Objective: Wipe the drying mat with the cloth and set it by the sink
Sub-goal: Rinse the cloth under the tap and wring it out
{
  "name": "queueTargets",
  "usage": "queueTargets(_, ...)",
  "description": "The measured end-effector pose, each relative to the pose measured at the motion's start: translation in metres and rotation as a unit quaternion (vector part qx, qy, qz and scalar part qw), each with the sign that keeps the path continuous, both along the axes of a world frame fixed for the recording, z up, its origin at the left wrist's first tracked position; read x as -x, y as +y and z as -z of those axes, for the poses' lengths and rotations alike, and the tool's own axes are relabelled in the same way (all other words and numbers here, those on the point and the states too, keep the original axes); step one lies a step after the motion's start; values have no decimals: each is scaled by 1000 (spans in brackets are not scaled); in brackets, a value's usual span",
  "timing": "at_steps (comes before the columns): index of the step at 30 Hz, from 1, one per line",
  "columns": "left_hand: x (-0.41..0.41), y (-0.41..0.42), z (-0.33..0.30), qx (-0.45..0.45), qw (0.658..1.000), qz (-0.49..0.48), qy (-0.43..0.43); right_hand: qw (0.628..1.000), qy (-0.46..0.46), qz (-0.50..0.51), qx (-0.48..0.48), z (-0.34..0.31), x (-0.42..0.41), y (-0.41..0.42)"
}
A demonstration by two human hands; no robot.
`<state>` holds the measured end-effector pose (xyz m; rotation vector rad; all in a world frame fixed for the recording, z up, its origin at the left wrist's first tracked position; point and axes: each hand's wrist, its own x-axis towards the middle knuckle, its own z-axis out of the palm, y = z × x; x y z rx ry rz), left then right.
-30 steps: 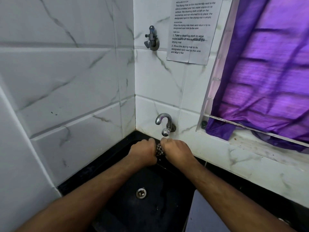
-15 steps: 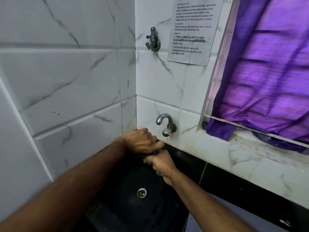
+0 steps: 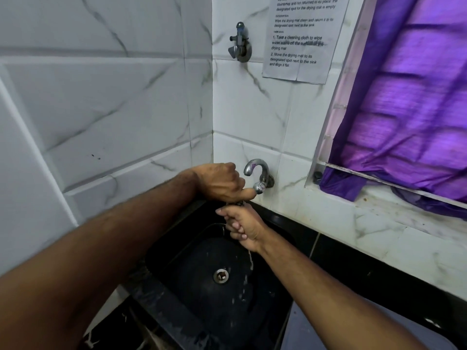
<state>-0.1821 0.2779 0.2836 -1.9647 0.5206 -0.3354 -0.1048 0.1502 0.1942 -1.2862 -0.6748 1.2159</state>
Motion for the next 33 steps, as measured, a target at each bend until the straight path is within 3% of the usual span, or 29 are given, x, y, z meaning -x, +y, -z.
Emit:
queueTargets(4, 1, 1, -20, 0, 1000, -8, -21, 999, -20, -13, -27, -17, -7, 6)
queueTargets(8, 1, 7, -33, 53, 996, -57, -50, 985, -172, 31, -7, -48, -11, 11)
queueTargets(10, 0, 7, -40, 127, 985, -97, -69, 952, -285, 109, -6, -61, -13, 18)
queueTargets(12, 3, -1, -49, 224, 958, -149, -101, 896, -413, 163, -2, -72, -18, 21)
queueTargets(15, 17, -25, -53, 350, 899, -214, -153, 818, -548, 173, 20, -89, -27, 9)
queueTargets(19, 40, -57, -36, 562, 771, -167, -250, 729, -638, 234, -90, -101, -33, -10)
queueTargets(22, 47, -81, 9, 585, 713, -73, -380, 670, -657, 289, -187, -77, -24, -23)
queueTargets(24, 47, -90, 58, 596, 699, -67, -389, 646, -667, 299, -218, -40, -17, -29)
queueTargets(25, 46, -88, 85, 620, 691, -104, -356, 645, -697, 258, -176, -16, -16, -30)
queueTargets(28, 52, -85, 144, 700, 630, -270, -201, 702, -710, 46, 27, 48, -20, -32)
queueTargets(29, 56, -87, 153, 710, 624, -267, -191, 717, -695, 42, 35, 56, -18, -39)
queueTargets(31, 60, -95, 150, 742, 600, -182, -237, 711, -695, 105, -30, 54, -14, -50)
queueTargets(33, 58, -100, 145, 819, 495, -99, -271, 706, -683, 163, -90, 44, -13, -58)
